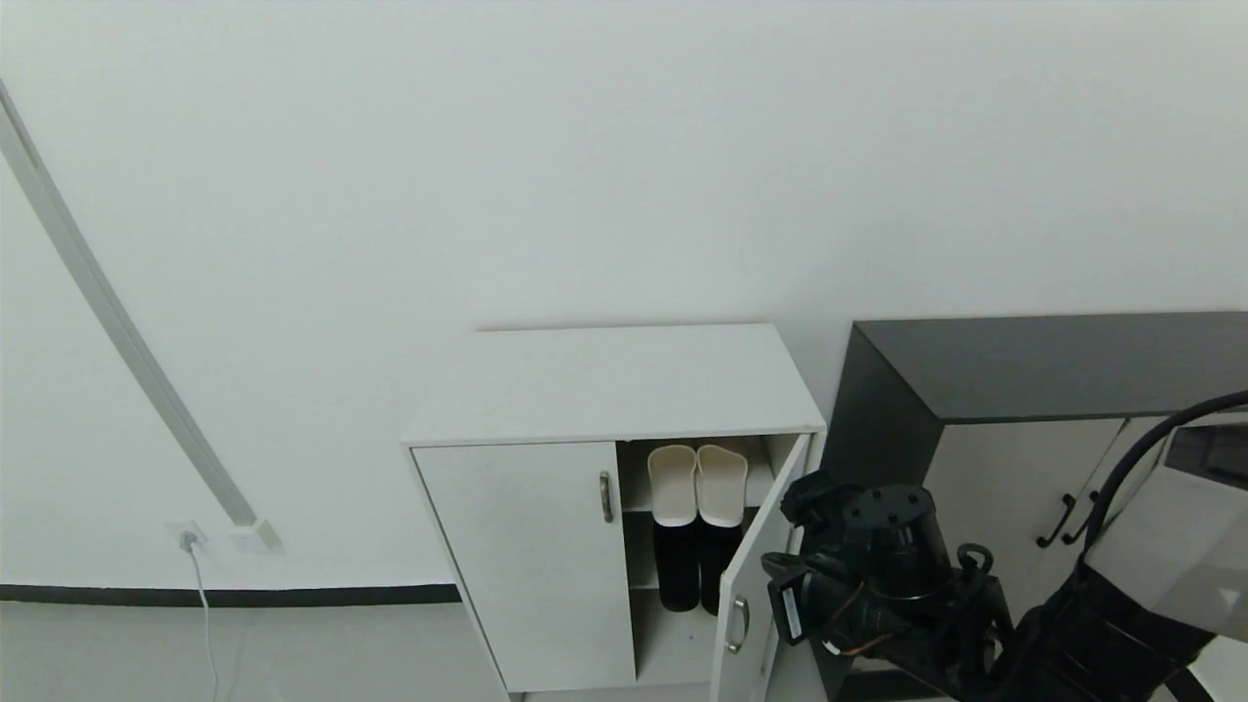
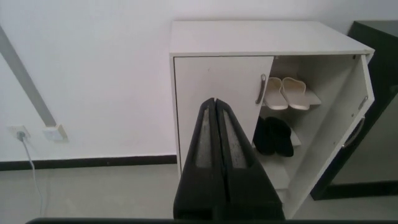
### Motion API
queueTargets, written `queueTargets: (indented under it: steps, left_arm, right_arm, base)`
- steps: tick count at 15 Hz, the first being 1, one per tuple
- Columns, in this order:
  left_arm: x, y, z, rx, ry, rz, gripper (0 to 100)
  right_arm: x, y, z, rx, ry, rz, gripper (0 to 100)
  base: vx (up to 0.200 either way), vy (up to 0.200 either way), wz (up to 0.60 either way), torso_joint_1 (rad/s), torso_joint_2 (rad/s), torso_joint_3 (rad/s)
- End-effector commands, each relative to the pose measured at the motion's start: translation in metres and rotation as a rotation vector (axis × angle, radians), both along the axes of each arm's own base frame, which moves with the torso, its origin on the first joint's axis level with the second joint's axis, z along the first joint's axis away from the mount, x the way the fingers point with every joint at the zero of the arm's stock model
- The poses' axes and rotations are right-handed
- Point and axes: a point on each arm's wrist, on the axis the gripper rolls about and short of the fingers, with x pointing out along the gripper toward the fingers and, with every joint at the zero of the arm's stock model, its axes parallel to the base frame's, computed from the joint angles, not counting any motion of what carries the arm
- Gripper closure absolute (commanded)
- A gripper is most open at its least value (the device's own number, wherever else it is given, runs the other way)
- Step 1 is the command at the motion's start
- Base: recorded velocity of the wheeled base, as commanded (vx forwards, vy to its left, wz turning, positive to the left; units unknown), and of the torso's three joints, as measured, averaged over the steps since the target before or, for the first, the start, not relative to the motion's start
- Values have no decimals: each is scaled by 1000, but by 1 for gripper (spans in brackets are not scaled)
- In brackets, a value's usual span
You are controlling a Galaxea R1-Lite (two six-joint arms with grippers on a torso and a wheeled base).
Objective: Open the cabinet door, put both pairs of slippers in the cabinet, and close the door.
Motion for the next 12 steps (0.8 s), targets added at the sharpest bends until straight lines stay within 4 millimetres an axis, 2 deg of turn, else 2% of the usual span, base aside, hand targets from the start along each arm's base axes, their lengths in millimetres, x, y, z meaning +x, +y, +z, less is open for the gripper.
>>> queueTargets:
  steps: [1,4,12]
  left_arm:
    - [0,0,0,-1,1,1,100]
    - [0,0,0,-1,1,1,100]
    - [0,0,0,-4,-1,3,100]
  right_arm:
    - [-6,-4,-12,-35,40,5,100]
    - [1,2,-27,-47,54,6,100]
    - [32,24,-45,-26,28,-5,100]
  base:
    - [0,0,0,0,0,0]
    - [0,0,0,0,0,0]
    - [0,0,0,0,0,0]
